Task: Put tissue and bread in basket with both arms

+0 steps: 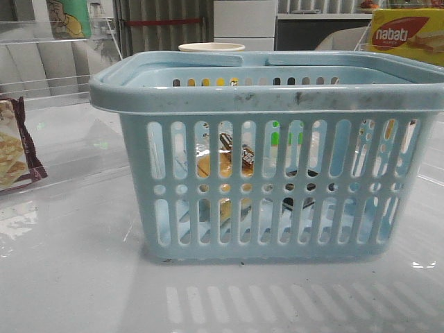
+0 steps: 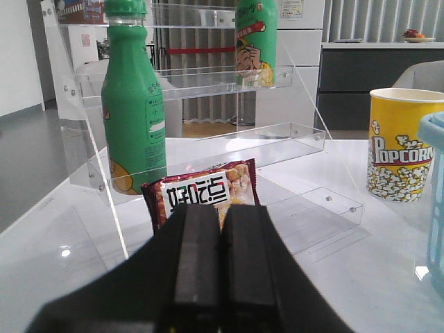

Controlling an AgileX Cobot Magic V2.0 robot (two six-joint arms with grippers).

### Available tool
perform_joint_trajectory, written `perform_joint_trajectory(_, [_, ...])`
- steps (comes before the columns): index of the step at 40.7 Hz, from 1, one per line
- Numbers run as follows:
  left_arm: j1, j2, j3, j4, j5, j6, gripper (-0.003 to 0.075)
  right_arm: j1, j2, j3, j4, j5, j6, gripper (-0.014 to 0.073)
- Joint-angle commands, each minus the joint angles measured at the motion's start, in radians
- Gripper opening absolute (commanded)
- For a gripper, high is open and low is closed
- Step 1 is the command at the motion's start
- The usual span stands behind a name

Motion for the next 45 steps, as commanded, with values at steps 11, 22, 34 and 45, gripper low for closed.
perform_joint_trajectory(11, [-0.007,-0.019,-0.001,0.0,-0.096,-0.012,0.0091,0.001,0.0,-0.026,-0.003,-0.067,-0.008,0.0056])
perform_joint_trajectory(22, [-0.007,-0.019,-0.001,0.0,-0.096,-0.012,0.0091,0.001,0.0,-0.026,-0.003,-0.067,-0.008,0.0056])
perform_joint_trajectory(34, [-0.007,-0.019,-0.001,0.0,-0.096,-0.012,0.0091,-0.083,-0.062,0.038,-0.004,-0.148,-0.008,0.0056])
perform_joint_trajectory(45, [-0.007,-0.019,-0.001,0.0,-0.096,-0.012,0.0091,-0.361,-0.329,0.356,-0.004,-0.55,-0.008,0.0056])
